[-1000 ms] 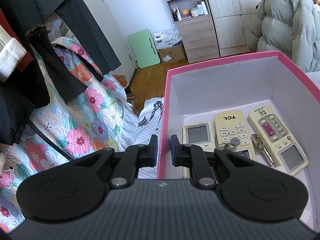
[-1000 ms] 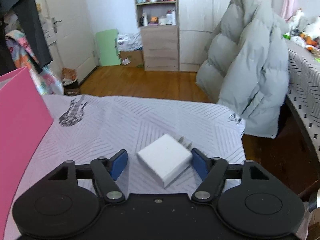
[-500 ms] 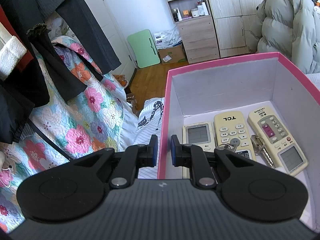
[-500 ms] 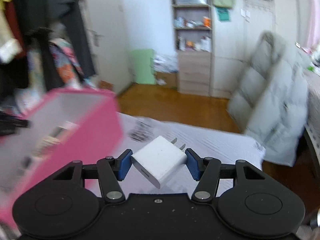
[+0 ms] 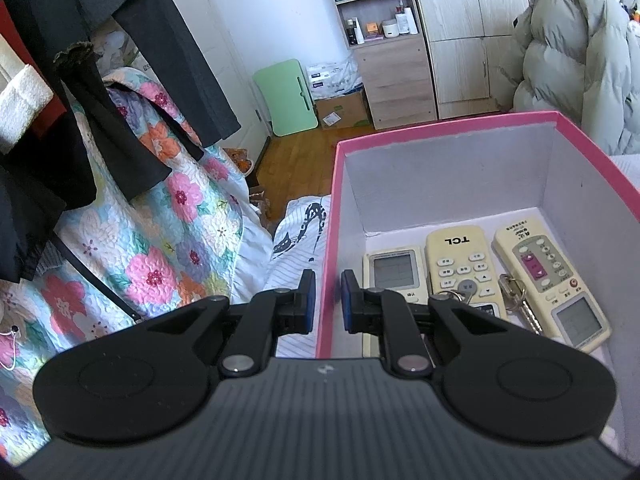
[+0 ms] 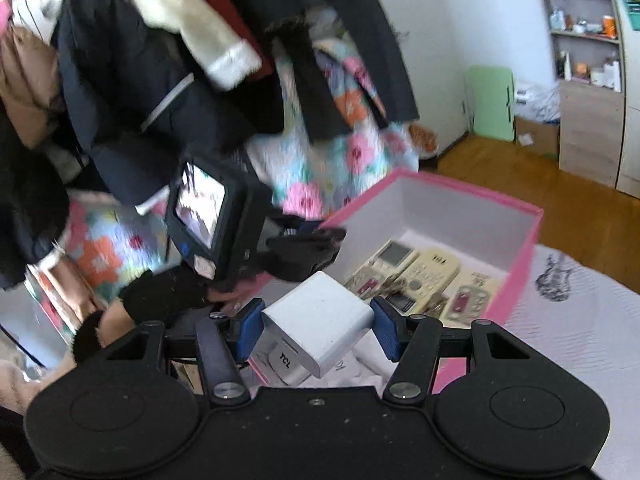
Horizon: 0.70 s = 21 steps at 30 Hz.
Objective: Organize rigid objects
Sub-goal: 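Carry the small white charger into the pink box and open the right tool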
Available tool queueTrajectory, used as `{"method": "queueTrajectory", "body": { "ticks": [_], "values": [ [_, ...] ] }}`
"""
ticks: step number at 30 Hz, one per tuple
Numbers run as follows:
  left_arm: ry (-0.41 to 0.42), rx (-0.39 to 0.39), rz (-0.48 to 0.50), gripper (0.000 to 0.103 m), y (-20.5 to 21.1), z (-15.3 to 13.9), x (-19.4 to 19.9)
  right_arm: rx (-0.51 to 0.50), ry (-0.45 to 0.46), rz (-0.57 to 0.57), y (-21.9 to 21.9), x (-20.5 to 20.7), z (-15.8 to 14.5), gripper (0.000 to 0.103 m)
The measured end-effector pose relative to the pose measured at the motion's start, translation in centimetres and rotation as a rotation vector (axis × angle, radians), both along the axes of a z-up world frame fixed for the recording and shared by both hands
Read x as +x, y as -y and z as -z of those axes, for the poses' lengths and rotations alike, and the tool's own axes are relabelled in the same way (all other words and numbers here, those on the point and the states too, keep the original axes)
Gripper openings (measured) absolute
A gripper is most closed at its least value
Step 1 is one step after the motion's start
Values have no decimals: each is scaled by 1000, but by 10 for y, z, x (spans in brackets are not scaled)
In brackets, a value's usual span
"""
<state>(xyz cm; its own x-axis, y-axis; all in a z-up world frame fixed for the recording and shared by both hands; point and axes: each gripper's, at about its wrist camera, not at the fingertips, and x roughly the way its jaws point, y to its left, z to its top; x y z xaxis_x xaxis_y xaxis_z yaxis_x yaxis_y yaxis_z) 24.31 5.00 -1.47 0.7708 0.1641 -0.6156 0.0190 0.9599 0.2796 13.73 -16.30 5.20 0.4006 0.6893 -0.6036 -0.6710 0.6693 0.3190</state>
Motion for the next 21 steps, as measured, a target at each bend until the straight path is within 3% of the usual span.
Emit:
{"method": "queueTrajectory", "body": {
  "ticks": [2, 5, 9, 14, 21],
  "values": [
    [-3, 1, 1, 14, 0, 1, 0, -41, -39, -6, -14, 9, 11, 63],
    [-27, 18, 12, 14, 2, 3, 3, -38, -182, -77, -32, 27, 34, 63],
    [-35, 13, 16, 14, 2, 3, 5, -64, -292, -58, -44, 50, 56, 63],
    [-36, 4, 15, 14, 3, 3, 4, -141, -304, -31, -64, 56, 73, 64],
    [-32, -4, 15, 14, 1, 3, 2, -184, -203, -2, -72, 55, 74, 68]
  ]
}}
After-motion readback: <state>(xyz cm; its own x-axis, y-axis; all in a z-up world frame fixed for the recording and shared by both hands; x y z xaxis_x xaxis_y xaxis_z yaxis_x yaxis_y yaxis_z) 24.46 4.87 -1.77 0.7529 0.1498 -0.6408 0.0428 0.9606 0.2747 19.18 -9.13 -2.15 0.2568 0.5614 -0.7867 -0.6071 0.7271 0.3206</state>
